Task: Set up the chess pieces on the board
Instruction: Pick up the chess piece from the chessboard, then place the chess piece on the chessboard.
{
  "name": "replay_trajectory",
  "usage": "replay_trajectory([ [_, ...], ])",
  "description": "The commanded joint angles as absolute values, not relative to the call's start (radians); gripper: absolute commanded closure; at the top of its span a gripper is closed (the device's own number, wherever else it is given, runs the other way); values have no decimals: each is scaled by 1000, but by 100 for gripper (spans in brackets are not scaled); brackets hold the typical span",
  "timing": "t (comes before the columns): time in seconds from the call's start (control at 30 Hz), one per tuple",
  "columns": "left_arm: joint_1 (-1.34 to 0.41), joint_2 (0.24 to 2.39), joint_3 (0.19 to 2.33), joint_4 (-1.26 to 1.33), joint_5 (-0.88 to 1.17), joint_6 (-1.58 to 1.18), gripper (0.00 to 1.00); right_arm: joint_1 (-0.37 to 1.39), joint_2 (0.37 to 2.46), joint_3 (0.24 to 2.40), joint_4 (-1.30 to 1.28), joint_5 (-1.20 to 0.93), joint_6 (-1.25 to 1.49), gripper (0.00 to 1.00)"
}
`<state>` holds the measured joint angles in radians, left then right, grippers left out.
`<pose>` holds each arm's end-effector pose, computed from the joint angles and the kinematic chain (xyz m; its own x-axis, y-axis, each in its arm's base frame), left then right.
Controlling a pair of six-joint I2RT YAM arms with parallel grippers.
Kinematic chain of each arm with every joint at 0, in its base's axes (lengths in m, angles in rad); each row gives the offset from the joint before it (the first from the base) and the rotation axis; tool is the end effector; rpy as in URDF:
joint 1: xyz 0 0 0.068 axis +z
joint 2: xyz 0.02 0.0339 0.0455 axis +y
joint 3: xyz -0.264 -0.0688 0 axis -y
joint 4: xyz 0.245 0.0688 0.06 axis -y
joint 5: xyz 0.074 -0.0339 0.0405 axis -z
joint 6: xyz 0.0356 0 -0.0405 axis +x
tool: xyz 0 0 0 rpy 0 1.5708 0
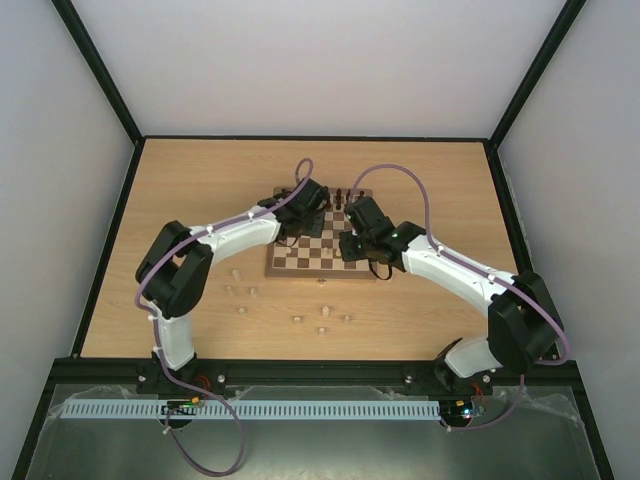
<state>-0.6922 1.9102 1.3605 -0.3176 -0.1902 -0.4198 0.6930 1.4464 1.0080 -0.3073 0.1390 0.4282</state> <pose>0.3266 -0.2620 0.2025 -0.7532 0.1045 -0.6495 0.2471 0.9600 -0.1320 0.2453 0.1973 0.2517 -0.7051 -0.0509 -0.7073 -0.2876 0.9323 0.2195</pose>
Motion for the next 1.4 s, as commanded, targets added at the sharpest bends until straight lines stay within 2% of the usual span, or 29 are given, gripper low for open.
replay_trajectory([
  [0.0, -741, 1835, 1302, -374, -187, -439, 89, 689, 1395, 988, -312, 149, 423, 56],
  [0.47, -805, 1778, 1150, -362, -188, -496, 89, 685, 1364, 982, -314, 169, 427, 55],
  [1.37, -835, 1898, 1269, -379, -221, -491, 86, 681, 1370, 979, -311, 158, 425, 55],
])
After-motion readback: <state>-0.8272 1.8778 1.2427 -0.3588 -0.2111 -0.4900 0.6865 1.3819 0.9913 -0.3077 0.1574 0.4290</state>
